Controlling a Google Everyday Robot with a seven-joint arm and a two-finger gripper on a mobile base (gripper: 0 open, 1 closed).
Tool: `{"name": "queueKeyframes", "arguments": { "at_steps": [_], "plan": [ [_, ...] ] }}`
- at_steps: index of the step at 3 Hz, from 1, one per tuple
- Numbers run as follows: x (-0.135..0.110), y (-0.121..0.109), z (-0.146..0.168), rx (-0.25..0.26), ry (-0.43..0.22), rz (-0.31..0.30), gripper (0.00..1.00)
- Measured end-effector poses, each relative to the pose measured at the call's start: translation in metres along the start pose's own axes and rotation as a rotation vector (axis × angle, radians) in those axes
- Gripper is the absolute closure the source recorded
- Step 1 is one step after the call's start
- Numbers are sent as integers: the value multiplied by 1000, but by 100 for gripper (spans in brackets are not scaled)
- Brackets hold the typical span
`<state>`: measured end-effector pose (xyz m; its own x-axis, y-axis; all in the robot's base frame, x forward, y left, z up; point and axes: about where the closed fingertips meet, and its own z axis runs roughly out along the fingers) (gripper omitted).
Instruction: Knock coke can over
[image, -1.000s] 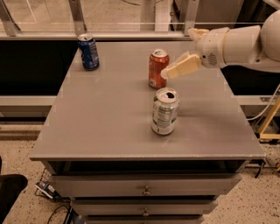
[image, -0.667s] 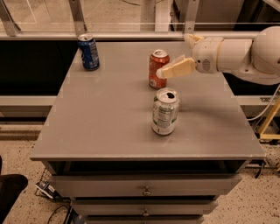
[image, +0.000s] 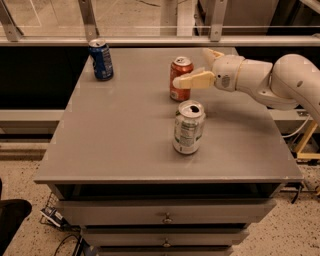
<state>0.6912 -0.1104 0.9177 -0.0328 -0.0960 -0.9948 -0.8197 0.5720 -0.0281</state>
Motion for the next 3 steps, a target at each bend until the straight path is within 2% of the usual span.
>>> {"name": "queueKeyframes", "arguments": {
  "at_steps": [1, 3],
  "plan": [
    [11, 1, 15, -17, -31, 39, 24],
    [10, 5, 19, -26, -30, 36, 71]
  ]
}}
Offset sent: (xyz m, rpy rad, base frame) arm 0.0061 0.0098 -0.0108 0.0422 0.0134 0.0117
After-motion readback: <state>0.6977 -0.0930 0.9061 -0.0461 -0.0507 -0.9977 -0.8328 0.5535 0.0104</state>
